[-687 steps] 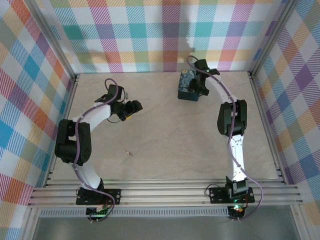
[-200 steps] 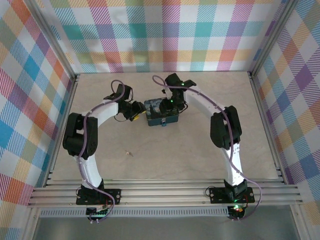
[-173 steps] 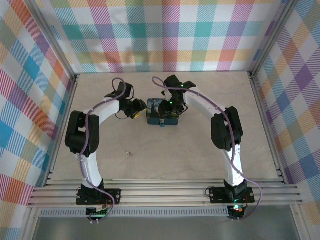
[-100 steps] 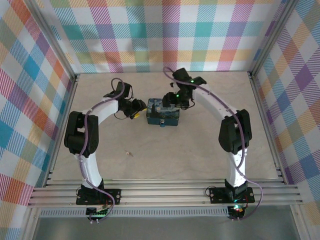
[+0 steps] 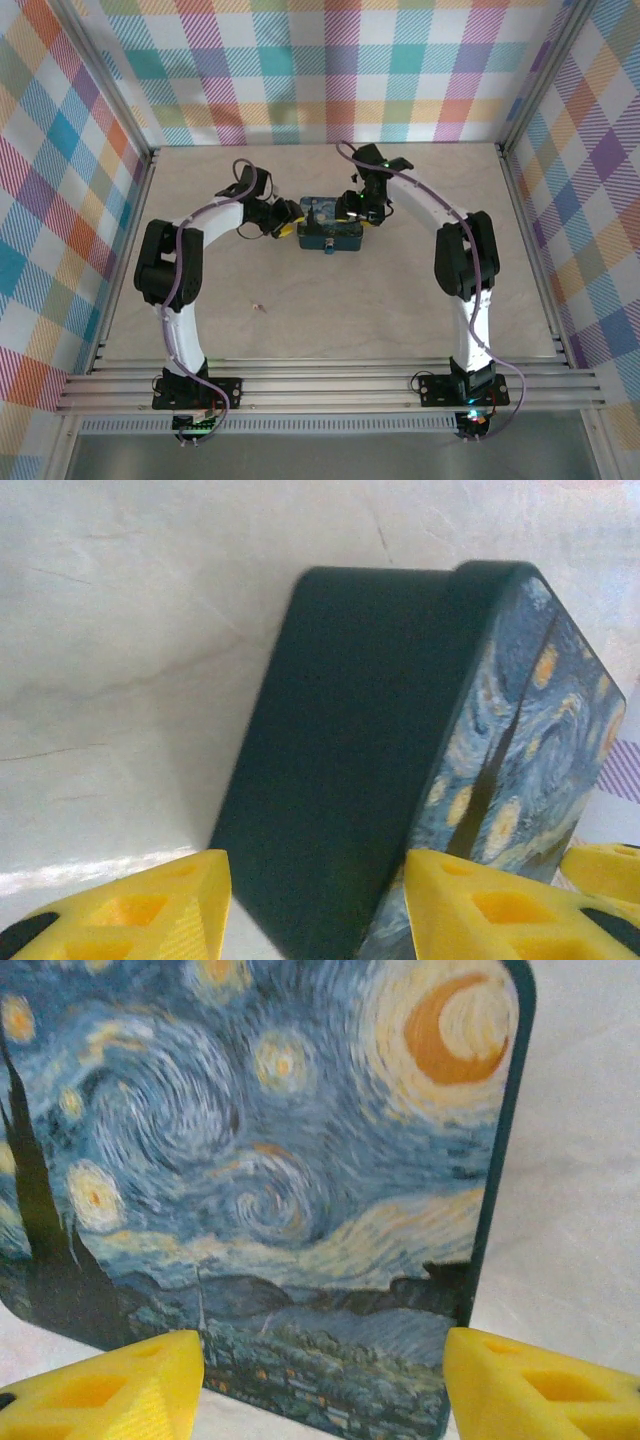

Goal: Unlock a padlock with a key

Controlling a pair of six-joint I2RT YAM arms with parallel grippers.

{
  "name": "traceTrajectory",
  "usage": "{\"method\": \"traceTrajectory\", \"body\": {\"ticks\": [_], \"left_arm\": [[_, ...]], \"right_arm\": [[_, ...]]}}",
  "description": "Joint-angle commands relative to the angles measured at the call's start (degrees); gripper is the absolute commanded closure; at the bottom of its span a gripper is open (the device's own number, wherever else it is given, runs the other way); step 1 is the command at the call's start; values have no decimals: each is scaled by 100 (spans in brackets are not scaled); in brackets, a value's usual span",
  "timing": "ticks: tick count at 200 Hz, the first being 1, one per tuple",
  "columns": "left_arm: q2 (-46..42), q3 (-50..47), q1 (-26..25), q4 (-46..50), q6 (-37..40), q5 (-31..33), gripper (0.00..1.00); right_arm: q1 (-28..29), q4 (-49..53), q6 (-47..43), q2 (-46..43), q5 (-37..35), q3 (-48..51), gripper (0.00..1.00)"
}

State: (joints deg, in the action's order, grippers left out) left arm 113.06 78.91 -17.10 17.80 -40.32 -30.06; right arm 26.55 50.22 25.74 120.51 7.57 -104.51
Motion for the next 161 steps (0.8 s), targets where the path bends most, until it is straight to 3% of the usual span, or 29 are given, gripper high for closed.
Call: {"method": "traceTrajectory", "body": {"ticks": [1,70,115,161], "left_arm": [[414,330,-249,-52,-195,-178,52],[1524,2064,-509,122,-291,17,60],[2165,3602,-491,914,58,299,56],[1782,3608,-404,1406,438,757,48]], "right_arm": [[-110,93,-106,492,93,-257,35],[-622,504,-397,1078,-50,-1302,35],[-745,735,-508,820,-177,-1470,30],[-802,849,-497,356,-258,-1500,28]]}}
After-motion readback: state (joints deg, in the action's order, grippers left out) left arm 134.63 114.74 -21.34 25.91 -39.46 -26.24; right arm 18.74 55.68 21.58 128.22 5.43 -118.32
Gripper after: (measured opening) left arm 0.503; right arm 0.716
